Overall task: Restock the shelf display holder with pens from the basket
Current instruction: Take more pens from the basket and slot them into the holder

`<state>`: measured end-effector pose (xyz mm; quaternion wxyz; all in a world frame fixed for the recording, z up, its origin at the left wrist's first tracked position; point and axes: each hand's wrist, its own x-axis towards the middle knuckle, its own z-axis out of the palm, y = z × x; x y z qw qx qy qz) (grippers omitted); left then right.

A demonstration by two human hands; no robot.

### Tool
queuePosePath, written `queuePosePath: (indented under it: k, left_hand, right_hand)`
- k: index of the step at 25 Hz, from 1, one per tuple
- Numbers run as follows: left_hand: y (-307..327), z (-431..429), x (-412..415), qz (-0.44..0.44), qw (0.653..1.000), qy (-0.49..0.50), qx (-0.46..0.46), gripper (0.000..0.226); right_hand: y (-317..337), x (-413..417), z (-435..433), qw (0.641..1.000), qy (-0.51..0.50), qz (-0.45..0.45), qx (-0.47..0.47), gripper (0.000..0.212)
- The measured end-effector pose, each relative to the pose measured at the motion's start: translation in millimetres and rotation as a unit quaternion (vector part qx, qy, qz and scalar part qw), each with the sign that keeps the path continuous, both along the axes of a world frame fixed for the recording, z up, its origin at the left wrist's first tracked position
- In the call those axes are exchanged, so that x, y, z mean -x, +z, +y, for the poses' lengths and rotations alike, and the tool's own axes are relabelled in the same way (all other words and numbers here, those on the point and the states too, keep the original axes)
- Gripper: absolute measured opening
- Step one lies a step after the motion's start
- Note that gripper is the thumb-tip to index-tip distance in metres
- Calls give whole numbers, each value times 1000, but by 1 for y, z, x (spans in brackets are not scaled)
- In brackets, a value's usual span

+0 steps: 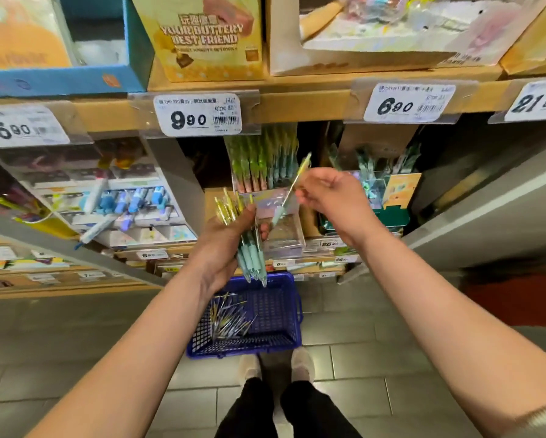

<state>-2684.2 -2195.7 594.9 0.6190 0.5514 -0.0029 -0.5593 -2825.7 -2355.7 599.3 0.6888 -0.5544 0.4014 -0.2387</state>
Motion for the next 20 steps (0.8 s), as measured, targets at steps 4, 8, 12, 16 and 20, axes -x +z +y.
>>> queuePosePath:
  k: [4, 8, 12, 16, 20]
  left_hand:
    - [-19, -23, -11, -27, 1000, 5, 11, 30]
    - [-38, -32, -12, -48, 999, 6, 19, 14]
    - [-47, -30, -9, -51, 999, -7, 11, 22]
    - [-50, -31, -6, -41, 999, 0, 3, 29]
    - [-50, -35, -7, -38, 999, -4, 10, 29]
  right_hand:
    - [-8, -27, -48, 985, -97, 53, 136, 15]
    - [-26, -44, -60, 958, -89, 87, 260, 19]
    - [-28, -46, -57, 930, -88, 103, 341, 21]
    - [-24, -49, -54, 909, -56, 96, 403, 20]
    - [-27, -59, -57, 868, 22, 176, 463, 21]
